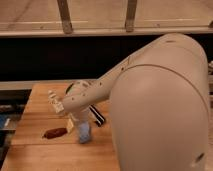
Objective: Place the white sponge in the ceramic bowl
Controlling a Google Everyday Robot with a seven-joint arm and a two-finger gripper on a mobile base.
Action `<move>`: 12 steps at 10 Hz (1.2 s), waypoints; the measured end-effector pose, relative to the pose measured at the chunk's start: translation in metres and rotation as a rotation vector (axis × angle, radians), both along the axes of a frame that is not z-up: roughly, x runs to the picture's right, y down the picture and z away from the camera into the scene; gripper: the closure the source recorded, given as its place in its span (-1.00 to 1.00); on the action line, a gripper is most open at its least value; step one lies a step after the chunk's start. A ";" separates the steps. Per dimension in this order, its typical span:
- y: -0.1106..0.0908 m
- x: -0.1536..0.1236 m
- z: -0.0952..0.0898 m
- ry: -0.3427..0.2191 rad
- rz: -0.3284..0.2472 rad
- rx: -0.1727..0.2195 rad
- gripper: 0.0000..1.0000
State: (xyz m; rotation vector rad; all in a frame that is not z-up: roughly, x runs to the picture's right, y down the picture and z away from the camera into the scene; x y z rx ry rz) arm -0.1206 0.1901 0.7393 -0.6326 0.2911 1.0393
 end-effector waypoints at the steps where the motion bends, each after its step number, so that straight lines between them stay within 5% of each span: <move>1: 0.007 -0.004 0.005 0.001 -0.008 -0.017 -0.60; 5: 0.038 -0.024 0.030 0.007 -0.052 -0.087 -0.60; 12: 0.059 -0.026 0.057 0.016 -0.095 -0.128 -0.60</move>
